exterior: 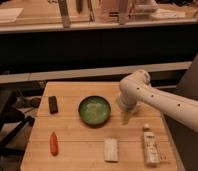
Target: Move the arm in a circular motion
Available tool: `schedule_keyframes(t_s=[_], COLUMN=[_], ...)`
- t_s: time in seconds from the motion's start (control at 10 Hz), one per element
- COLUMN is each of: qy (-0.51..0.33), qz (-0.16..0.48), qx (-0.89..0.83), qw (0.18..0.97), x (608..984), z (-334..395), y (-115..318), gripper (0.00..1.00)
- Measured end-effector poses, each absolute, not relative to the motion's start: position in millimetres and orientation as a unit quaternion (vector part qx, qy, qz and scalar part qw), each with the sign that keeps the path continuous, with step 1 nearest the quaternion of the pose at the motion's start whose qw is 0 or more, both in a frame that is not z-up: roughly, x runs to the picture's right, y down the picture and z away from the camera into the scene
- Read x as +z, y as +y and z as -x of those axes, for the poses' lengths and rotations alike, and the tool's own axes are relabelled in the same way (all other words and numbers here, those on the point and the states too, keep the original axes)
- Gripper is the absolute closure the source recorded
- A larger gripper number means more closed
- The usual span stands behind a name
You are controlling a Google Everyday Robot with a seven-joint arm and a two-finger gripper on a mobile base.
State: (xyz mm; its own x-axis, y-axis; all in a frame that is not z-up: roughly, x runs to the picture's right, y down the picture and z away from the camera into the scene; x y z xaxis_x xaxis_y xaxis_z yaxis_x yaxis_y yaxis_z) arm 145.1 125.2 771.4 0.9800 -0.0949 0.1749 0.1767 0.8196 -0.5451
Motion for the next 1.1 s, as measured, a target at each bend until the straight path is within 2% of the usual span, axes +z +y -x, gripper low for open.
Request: schedule_keyframes(t_s=[1.1], qy=[-0.071], qz=[0.292], qx=[-0.057], qw=[0.952], x=[787], z=[-147], y=[119], gripper=[0.2])
